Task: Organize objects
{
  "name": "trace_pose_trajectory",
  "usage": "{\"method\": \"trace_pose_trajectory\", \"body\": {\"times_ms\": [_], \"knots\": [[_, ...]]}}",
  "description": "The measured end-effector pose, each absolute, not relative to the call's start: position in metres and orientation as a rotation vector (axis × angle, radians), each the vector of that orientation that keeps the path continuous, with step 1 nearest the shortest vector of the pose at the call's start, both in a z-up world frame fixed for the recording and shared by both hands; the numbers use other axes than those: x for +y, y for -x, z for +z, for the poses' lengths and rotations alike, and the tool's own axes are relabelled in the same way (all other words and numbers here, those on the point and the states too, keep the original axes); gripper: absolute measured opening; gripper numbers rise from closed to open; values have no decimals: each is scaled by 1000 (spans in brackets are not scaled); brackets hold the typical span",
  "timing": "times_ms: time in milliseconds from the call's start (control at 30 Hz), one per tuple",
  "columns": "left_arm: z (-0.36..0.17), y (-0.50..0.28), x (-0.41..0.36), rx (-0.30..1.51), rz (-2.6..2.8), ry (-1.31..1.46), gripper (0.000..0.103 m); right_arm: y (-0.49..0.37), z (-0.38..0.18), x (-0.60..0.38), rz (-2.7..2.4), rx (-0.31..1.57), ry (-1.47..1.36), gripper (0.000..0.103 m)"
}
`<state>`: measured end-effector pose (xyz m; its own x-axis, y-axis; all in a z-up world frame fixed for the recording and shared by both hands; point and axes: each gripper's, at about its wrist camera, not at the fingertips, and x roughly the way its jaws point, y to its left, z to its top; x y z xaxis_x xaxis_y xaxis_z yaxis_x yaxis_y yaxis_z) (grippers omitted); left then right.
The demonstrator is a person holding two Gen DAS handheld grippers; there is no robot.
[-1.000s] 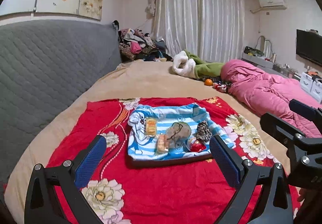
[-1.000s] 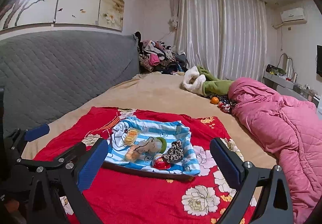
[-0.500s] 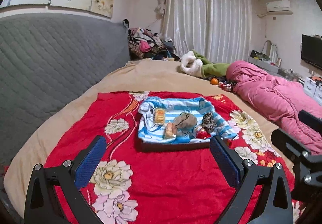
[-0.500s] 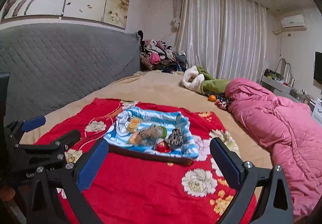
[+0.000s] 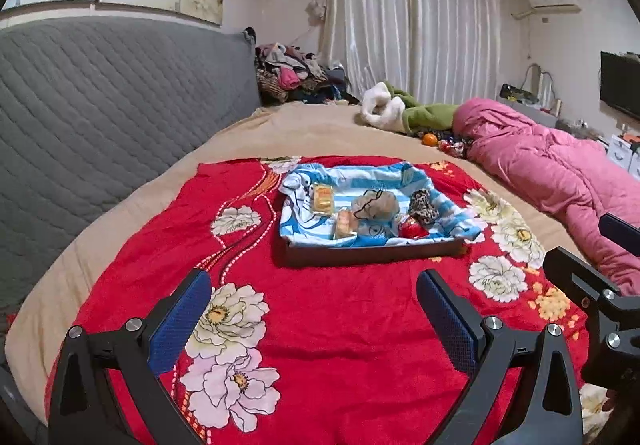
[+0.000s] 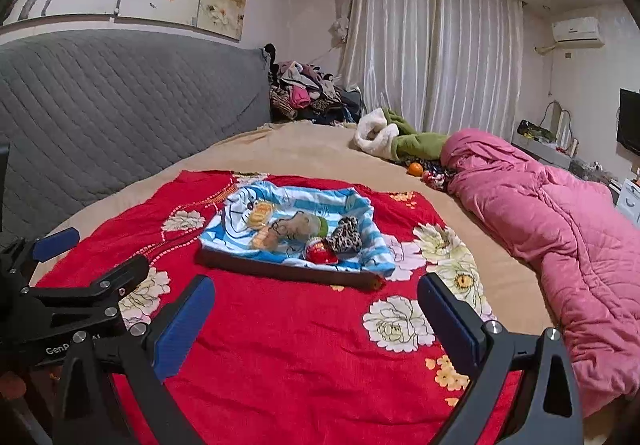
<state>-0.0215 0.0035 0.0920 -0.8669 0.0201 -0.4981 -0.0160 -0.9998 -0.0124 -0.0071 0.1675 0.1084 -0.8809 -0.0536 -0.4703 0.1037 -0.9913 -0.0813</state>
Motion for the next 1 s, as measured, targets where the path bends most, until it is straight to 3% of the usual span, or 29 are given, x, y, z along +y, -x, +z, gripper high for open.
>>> {"method": "trace_pose_trajectory", "body": {"times_ms": [1000], "knots": [[24,49,12,-5,2968,937,102,32,29,202,-2974,62,-924,102]]}}
